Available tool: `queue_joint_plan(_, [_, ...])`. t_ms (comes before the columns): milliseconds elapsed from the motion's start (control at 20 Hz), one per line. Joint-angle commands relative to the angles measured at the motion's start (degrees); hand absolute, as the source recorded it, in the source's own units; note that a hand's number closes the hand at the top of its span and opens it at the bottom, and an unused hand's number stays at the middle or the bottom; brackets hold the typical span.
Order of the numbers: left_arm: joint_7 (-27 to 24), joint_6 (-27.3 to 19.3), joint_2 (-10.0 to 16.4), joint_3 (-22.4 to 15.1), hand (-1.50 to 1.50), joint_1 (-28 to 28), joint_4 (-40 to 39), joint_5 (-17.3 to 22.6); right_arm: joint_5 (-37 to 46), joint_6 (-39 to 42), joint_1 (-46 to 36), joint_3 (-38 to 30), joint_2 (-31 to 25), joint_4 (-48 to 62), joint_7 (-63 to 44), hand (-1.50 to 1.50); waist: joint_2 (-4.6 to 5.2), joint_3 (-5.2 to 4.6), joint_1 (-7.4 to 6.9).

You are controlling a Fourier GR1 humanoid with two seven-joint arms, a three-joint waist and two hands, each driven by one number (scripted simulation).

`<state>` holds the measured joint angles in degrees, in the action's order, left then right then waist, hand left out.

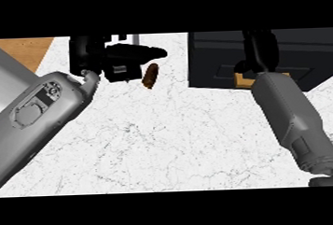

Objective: Pick up the can, place it into the drawer and close the drawer

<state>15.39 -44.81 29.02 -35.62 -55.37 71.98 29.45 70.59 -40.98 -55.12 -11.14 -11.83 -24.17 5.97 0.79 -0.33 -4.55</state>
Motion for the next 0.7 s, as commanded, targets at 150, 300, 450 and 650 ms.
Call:
queue_joint_plan(150, [0.2, -0.7, -0.3, -0.5, -1.50, 3.8, 3.1, -1.7, -0.4, -2.0, -6.9, -2.4, 0.5, 7.8, -1.4, -1.50, 0.93, 0.49, -0.97])
queue_joint_plan(300, [-0.4, 0.6, 1.8, 0.0, -1.50, 5.4, 5.1, -1.9, -1.5, 0.4, -9.7, -3.8, -2.4, 8.8, 0.1, -1.50, 1.06, 0.50, -1.73])
queue_joint_plan(450, [-0.2, 1.0, 2.1, 0.3, -1.50, 5.7, 6.2, -2.2, -1.9, -1.7, -9.7, -4.4, -0.8, 9.7, 0.7, -1.50, 1.28, 0.53, -1.88])
queue_joint_plan(650, [-2.3, 1.6, 2.4, 1.5, -1.50, 8.8, 5.4, -2.3, -6.0, 2.1, -12.0, -7.7, -0.4, 9.7, 4.7, -1.50, 1.03, 0.50, -0.76])
